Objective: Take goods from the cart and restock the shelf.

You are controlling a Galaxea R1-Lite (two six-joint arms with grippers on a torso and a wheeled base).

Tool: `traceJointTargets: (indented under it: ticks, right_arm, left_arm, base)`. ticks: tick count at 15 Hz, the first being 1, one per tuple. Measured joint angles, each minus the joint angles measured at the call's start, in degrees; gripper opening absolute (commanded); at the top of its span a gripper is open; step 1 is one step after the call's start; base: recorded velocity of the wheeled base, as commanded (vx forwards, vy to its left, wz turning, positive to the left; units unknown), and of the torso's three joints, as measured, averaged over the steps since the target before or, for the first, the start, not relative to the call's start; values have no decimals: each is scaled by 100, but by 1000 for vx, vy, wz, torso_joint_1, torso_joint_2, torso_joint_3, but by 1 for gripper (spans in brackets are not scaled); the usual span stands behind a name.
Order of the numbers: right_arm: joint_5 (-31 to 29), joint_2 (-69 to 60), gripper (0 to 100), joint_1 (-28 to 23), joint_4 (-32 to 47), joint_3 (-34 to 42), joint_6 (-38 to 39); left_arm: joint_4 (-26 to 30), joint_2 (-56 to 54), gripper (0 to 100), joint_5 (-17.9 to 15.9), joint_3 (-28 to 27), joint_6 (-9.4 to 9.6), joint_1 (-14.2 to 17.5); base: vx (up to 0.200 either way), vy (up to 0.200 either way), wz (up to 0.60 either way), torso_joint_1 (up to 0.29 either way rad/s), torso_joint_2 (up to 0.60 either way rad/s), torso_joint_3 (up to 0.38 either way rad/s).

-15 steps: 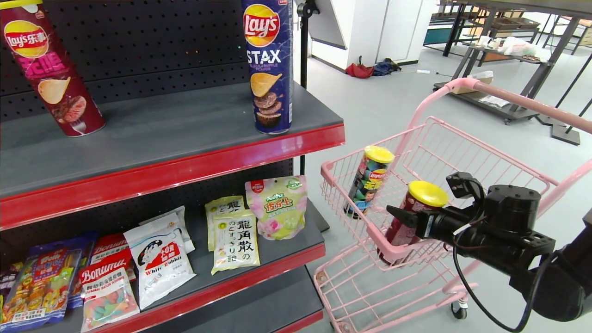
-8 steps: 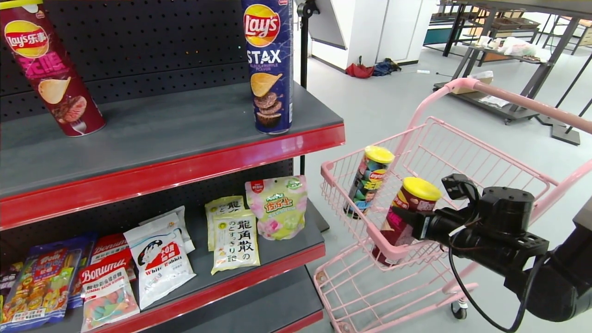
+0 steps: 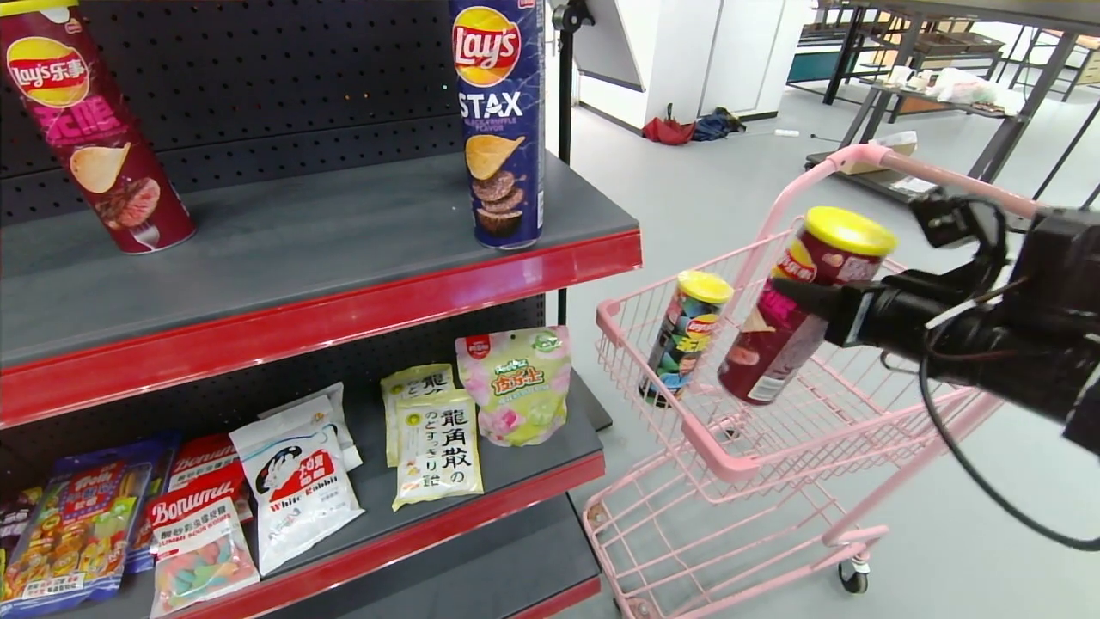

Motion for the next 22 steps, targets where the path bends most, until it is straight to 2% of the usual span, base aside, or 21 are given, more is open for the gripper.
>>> traceJointTargets:
  ticks: [2,5,7,9,13,16,22]
  right_arm:
    - [-143,-924,0,-39,1281,-421,-101]
    - [-712,-2594,0,-112,3457,-617,-341]
    - [-969,-3844,0,-188,4802,-529,-361]
    - [-1195,-4896,0,-330,5514,-182,-389]
    - [-1526,-6246,0,-606,6111,642,-742]
    - [-1542,-6640,0,-618,6223,762,-759]
    - [-1496,-6649,0,-601,6162,767,-770]
  left_arm:
    - [0,0,100,0,0,0,0]
    - [0,0,100,0,0,-4,0]
    - [0,0,100,0,0,-4,0]
    - [0,0,100,-5,0,-4,0]
    - [0,0,100,-2,0,-4,0]
    - [1,0,100,-2,0,-4,-5]
    - [-5,0,100,-5,0,-2,0]
  base:
    - [0,0,0,0,0,0]
    - [0,0,0,0,0,0]
    - [0,0,0,0,0,0]
    - [0,0,0,0,0,0]
    - [0,0,0,0,0,0]
    - [0,0,0,32,-127,-94]
    - [0,0,0,149,-485,-335]
